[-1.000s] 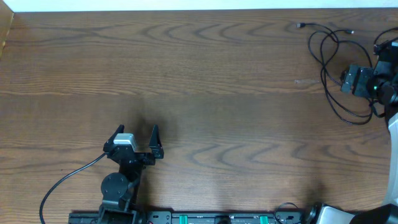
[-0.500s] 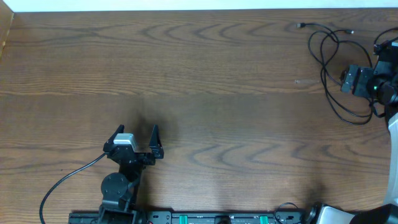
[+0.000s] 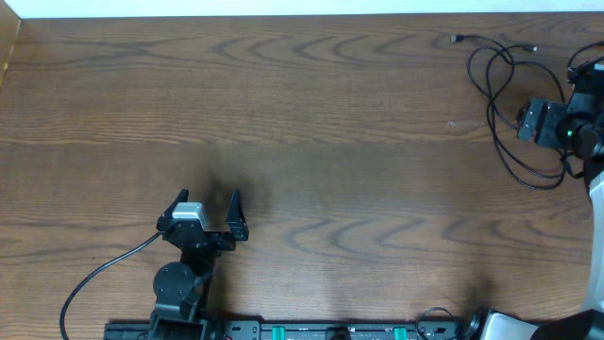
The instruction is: Untangle cables
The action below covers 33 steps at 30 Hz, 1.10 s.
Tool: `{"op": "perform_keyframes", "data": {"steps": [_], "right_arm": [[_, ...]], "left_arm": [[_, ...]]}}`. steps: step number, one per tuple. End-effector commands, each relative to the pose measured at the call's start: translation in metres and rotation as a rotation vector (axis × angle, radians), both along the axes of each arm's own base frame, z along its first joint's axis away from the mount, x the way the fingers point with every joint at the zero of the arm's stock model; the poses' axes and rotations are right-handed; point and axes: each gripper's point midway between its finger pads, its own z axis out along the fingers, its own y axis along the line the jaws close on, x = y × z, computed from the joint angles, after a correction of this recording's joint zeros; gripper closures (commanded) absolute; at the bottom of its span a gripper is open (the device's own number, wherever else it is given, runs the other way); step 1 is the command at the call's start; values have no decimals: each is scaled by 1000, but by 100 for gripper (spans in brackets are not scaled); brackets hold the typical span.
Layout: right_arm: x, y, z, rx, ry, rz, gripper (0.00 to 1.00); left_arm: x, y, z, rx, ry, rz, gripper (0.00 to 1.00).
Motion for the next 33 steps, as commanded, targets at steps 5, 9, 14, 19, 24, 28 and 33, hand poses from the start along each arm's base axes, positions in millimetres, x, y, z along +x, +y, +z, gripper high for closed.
{"op": "perform_keyframes", "data": {"steps": [5,9,14,19,24,28,33], "right_arm": [[-5,3,-6,5,26,8,1],[-10,5,-12,11,43,8,1],[-31,12,-34,22,83,6,1],[-60,20,-81,4,78,3,1],[-44,45,-85,-20,-317,129,1],[-49,81,-51,-71,-685,319,1],[-73,106,-15,-184,-951,420,1]], "left_arm": [[-1,3,-17,25,53,10,0],[-1,3,-17,26,53,10,0],[-1,3,-17,26,53,10,0],[-1,3,-17,25,53,10,0],[-1,3,-17,26,53,10,0],[-1,3,-17,25,53,10,0],[-1,3,-17,25,53,10,0]]}}
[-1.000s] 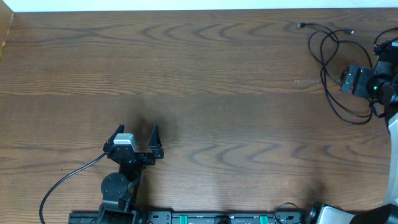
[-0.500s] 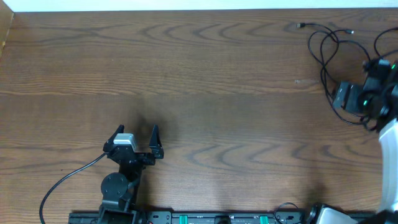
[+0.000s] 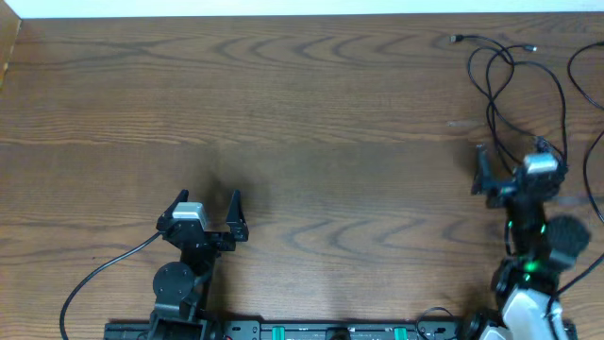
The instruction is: Untangle cables
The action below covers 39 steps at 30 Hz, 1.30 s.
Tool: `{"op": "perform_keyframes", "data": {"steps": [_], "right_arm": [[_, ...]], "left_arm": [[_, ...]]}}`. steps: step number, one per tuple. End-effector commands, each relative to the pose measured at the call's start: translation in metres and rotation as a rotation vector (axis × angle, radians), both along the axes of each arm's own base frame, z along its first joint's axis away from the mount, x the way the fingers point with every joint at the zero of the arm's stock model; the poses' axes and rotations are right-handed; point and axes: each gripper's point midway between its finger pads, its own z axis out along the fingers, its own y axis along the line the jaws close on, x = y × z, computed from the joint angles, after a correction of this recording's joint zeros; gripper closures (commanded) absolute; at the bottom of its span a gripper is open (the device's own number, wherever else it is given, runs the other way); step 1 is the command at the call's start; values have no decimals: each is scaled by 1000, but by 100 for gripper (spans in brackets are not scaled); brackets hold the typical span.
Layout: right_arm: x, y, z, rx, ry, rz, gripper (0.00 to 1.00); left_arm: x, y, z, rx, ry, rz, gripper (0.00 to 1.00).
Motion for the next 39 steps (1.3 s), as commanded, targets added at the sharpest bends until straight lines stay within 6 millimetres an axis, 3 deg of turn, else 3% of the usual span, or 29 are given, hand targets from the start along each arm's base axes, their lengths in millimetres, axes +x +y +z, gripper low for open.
{"op": "perform_keyframes", "data": {"steps": [1,5,16,36,39], "right_arm": [[-15,29,5,-35,-65,118,1],[-24,32,16,-48,-123,90,1],[-32,32,6,-21,-61,50,1],[-59,24,-61,54,226,-43,1],[-60,23,-63,49,235,-60,1]], "left_arm": [[-1,3,-18,22,50,14,0],[-1,3,-18,22,50,14,0],[-1,3,-18,22,50,14,0],[-1,3,-18,22,50,14,0],[-1,3,-18,22,50,14,0]]}}
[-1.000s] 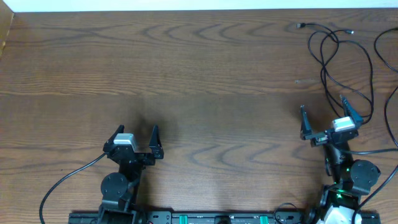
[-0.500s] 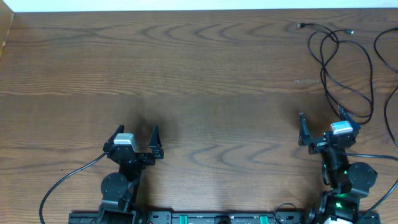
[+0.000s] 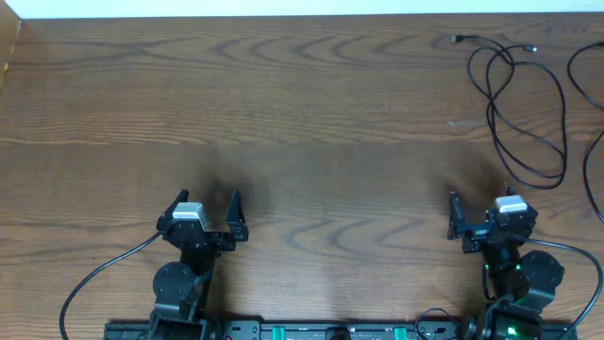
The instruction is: Untangle cables
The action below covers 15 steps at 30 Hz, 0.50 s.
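A thin black cable (image 3: 514,94) lies in loose loops at the table's far right, its plug ends (image 3: 456,39) toward the back edge. A second black cable (image 3: 578,80) curves along the right edge, apart from the first. My right gripper (image 3: 478,200) rests low at the front right, well short of the loops, open with nothing between its fingers. My left gripper (image 3: 206,203) sits open at the front left, far from both cables.
Brown wooden table (image 3: 302,113) with a white back edge. The left arm's own black lead (image 3: 94,279) trails off the front left. A rail with the arm bases (image 3: 330,331) runs along the front edge.
My right gripper has drawn back from just below the cable loops to a low spot at the front right. The cables and the left arm have not moved.
At first my right gripper was at the far right edge, among the cables. Then it stood below the loops, empty, with the second cable lying apart along the right edge. Now it rests near its base. The left arm stayed still throughout.
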Tool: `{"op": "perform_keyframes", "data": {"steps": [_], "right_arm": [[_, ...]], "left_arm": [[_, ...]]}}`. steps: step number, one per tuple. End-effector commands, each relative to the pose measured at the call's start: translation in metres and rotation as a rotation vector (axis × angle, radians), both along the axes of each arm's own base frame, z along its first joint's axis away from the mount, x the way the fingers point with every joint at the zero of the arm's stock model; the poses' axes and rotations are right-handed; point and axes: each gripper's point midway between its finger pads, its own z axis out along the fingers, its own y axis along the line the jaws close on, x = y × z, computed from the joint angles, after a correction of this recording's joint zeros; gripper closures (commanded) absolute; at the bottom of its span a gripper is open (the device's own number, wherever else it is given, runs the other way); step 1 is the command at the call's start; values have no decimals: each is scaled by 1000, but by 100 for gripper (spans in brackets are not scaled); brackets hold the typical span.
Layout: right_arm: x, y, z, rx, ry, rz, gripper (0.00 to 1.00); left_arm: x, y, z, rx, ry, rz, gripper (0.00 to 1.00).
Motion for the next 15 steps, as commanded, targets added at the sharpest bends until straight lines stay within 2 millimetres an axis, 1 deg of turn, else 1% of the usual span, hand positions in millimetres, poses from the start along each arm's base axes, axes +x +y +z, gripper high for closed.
{"op": "perform_keyframes", "data": {"steps": [1,11,15], "right_arm": [[0,-1,3,-23,-15,-26,1],[1,8,-2,-65,7,-50,1],[1,7,-2,-50,7,-86,1]], "left_arm": [[-1,3,-18,22,51,13,0],[-1,3,-18,22,51,13,0],[-1,3,-18,22,51,13,0]]}}
